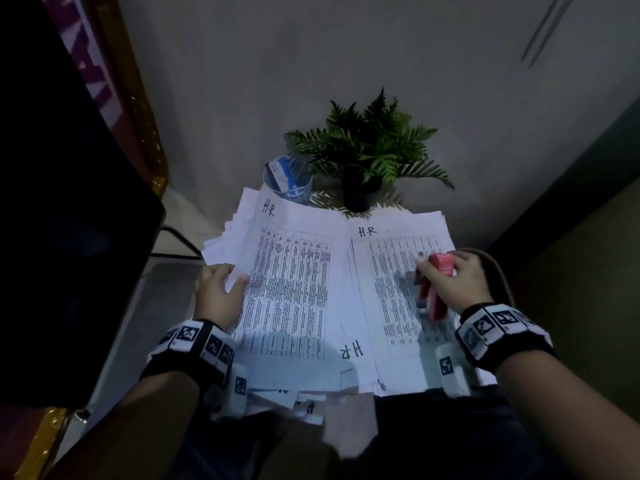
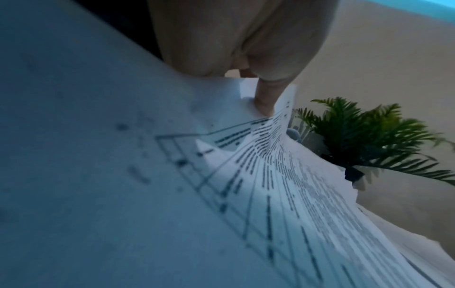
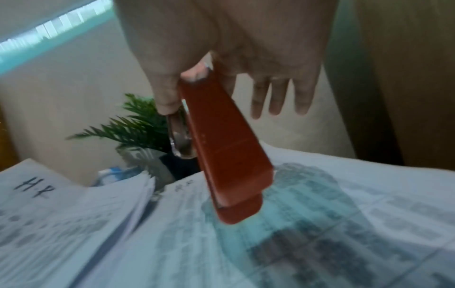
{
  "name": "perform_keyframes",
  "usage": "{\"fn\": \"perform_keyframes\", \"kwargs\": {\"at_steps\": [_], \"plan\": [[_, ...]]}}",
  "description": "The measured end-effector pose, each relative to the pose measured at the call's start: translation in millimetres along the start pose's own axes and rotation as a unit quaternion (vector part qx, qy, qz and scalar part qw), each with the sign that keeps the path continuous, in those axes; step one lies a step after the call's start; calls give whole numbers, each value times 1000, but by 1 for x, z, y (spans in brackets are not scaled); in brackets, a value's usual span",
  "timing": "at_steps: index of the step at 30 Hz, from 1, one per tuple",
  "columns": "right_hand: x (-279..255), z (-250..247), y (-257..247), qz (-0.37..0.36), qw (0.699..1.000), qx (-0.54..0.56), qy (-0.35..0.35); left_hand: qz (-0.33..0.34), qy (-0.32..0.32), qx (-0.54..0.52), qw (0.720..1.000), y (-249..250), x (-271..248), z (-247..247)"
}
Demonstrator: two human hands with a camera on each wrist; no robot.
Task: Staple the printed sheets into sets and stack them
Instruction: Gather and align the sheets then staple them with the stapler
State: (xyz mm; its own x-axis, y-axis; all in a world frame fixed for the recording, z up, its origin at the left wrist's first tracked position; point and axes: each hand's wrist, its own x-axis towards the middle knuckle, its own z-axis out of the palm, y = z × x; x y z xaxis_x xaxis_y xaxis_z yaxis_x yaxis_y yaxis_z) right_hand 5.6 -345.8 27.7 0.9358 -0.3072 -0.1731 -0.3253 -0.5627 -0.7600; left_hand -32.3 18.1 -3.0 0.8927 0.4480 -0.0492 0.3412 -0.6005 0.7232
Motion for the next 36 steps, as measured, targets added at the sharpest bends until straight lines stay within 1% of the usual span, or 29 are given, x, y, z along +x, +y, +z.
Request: {"fn": "perform_keyframes", "kwargs": {"at_steps": [3,5,6,8,10,12,15,17,18,20,22,24,26,27,29,31,33,34,36], "plan": [[-31,6,-28,-9,988,66,-138,41,13,-72,996,10,-23,-13],[-50,14,-45,-17,973,120,-197,64,13,-110,992,18,-37,-22],[-57,18,-52,-20,966,146,-212,74,7,-127,989,23,-44,-26],[-68,25,-65,-18,950,214,-227,83,-11,-166,983,29,-57,-32],[-76,27,-76,-19,928,298,-221,92,-27,-203,974,35,-67,-36],[-80,22,-88,-26,905,370,-210,106,-25,-225,968,40,-72,-41],[-79,5,-96,-27,886,420,-194,136,-9,-227,964,49,-73,-56],[-76,-11,-98,-20,891,406,-200,142,-12,-188,972,58,-71,-68],[-76,-20,-100,-19,891,400,-213,134,-27,-168,976,63,-69,-73],[-75,-38,-106,-28,887,389,-245,102,-88,-159,978,76,-65,-84],[-75,-55,-114,-32,891,369,-262,102,-166,-170,966,90,-65,-90],[-73,-69,-121,-32,896,351,-271,112,-226,-162,954,103,-69,-92],[-71,-79,-125,-21,896,341,-283,129,-240,-163,948,112,-75,-90],[-68,-80,-127,-12,902,330,-277,134,-237,-159,949,114,-78,-90],[-65,-79,-129,10,927,289,-238,122,-227,-144,955,113,-82,-82],[-59,-70,-128,32,953,253,-162,92,-240,-136,957,107,-85,-68],[-57,-61,-127,15,980,174,-91,72,-261,-100,957,96,-87,-51],[-59,-57,-125,17,987,138,-81,66,-267,-72,959,90,-88,-42],[-59,-42,-119,44,992,76,-94,31,-282,-18,959,74,-87,-26]]}}
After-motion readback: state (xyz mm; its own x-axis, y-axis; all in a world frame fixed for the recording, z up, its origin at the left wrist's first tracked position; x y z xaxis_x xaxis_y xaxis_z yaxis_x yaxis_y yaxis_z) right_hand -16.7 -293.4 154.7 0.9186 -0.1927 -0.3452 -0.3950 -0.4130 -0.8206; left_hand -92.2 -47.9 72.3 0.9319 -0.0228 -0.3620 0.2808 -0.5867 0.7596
